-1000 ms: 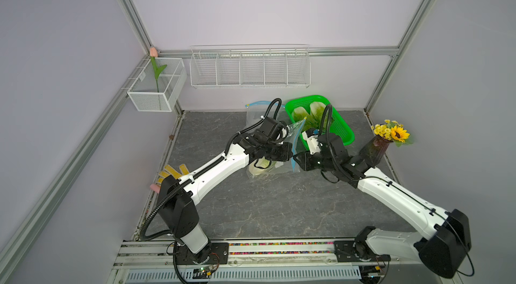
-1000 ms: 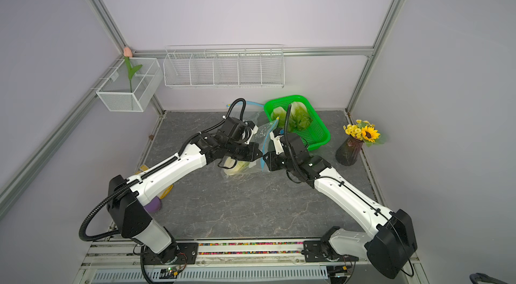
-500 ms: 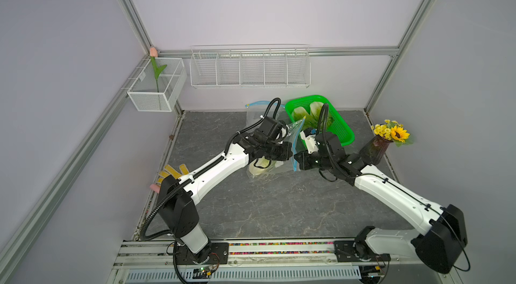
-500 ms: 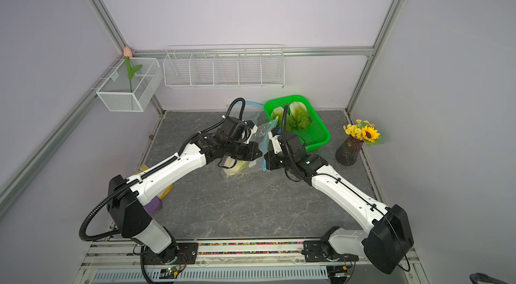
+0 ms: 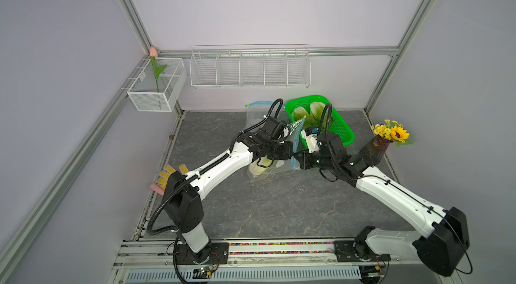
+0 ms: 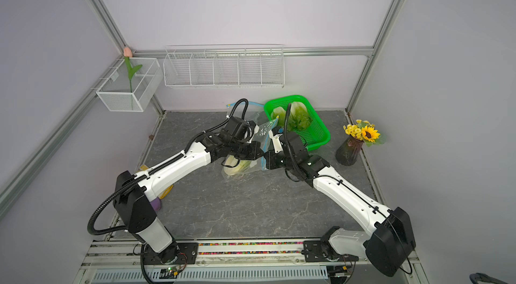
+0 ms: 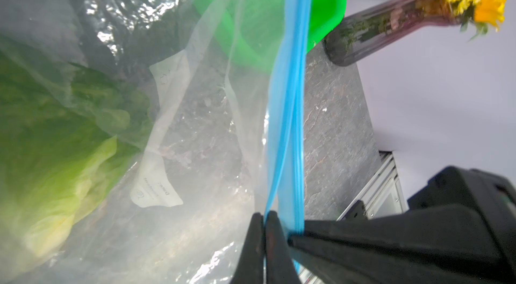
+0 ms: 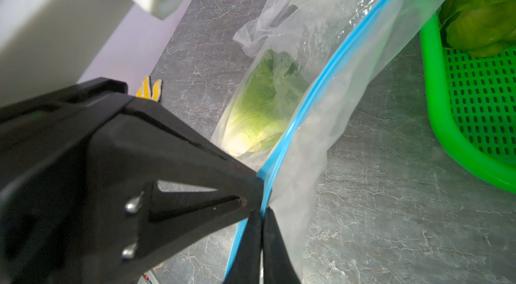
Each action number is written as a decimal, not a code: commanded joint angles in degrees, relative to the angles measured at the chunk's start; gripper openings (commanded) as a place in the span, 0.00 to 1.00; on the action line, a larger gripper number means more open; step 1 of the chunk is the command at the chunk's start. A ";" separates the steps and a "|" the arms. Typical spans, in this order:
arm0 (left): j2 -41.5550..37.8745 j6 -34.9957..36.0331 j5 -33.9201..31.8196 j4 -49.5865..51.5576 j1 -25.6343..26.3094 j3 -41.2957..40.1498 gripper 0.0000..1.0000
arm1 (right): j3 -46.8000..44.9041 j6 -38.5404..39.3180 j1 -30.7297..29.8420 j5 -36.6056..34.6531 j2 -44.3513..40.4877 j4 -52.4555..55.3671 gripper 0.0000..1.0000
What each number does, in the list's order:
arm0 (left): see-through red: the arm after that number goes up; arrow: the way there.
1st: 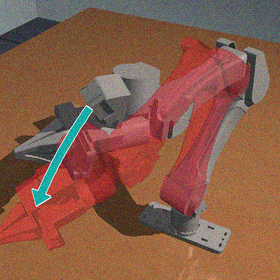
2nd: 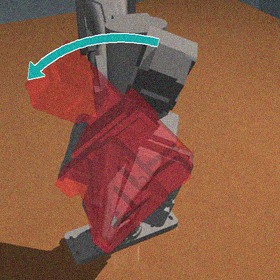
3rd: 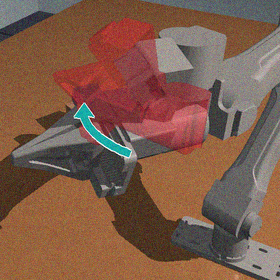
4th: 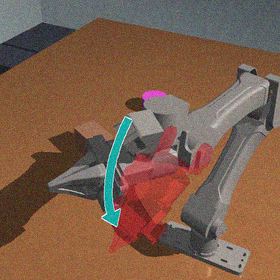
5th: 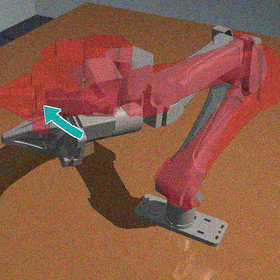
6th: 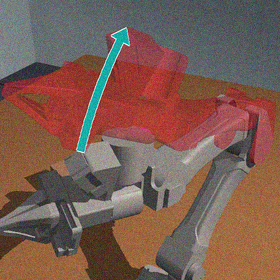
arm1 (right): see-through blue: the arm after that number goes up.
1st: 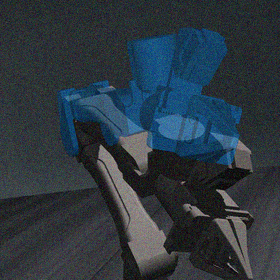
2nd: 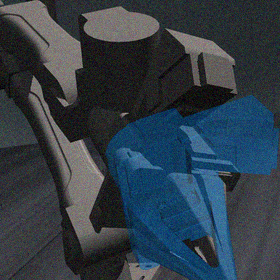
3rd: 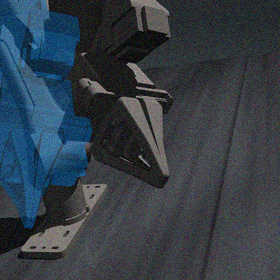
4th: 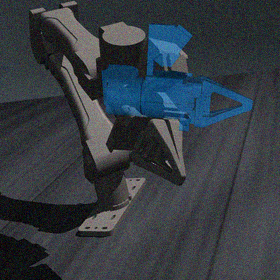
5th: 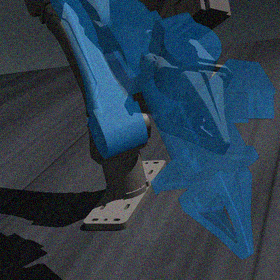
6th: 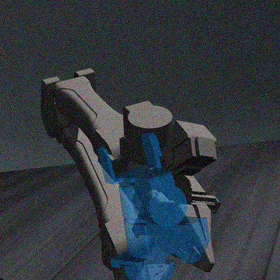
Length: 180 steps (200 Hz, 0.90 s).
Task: Open the zip-top bag and take out the chinese cabbages
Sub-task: Open the zipper of the food storage bag at the center of the board.
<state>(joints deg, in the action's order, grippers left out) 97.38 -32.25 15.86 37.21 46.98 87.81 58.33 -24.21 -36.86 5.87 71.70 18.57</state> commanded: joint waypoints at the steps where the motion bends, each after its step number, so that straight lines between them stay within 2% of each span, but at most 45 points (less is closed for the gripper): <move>1: 0.94 -0.55 -2.25 0.83 -0.03 2.82 0.00 | -0.41 -0.14 -0.28 -1.18 -1.52 -0.80 0.07; 44: -1.20 -0.48 -9.19 3.25 -0.49 2.88 0.00 | 0.93 -1.57 -0.22 -13.11 -1.65 6.76 0.07; 76: -5.17 -0.91 -14.61 4.03 -1.10 1.25 0.00 | 1.26 -5.73 0.37 -20.70 -2.17 10.86 0.07; 93: -7.23 -0.88 -16.34 4.06 -1.28 0.67 0.00 | 0.96 -7.18 1.07 -20.47 -2.18 10.56 0.07; 115: -9.19 -1.15 -15.63 1.32 -1.29 -0.86 0.00 | 0.48 -6.33 1.41 -13.53 -2.18 4.05 0.07; 122: -9.23 -1.24 -15.11 1.20 -1.28 -0.80 0.00 | 0.47 -6.15 1.46 -11.40 -2.11 1.63 0.13; 137: -9.01 -1.22 -14.40 1.46 -1.33 -0.43 0.00 | 0.88 -6.20 1.51 -9.00 -1.78 -2.77 0.39; 143: -9.03 -1.23 -14.23 1.33 -1.28 -0.52 0.00 | 1.42 -6.16 1.66 -8.27 -1.32 -3.99 0.46; 180: -9.49 -0.90 -13.69 0.72 -1.31 -0.75 0.00 | 8.59 -4.80 3.06 -5.32 4.65 -4.45 0.59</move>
<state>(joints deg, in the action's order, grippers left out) 88.84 -32.56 3.14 38.39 45.80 87.57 62.41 -30.00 -34.68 -2.48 73.03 17.65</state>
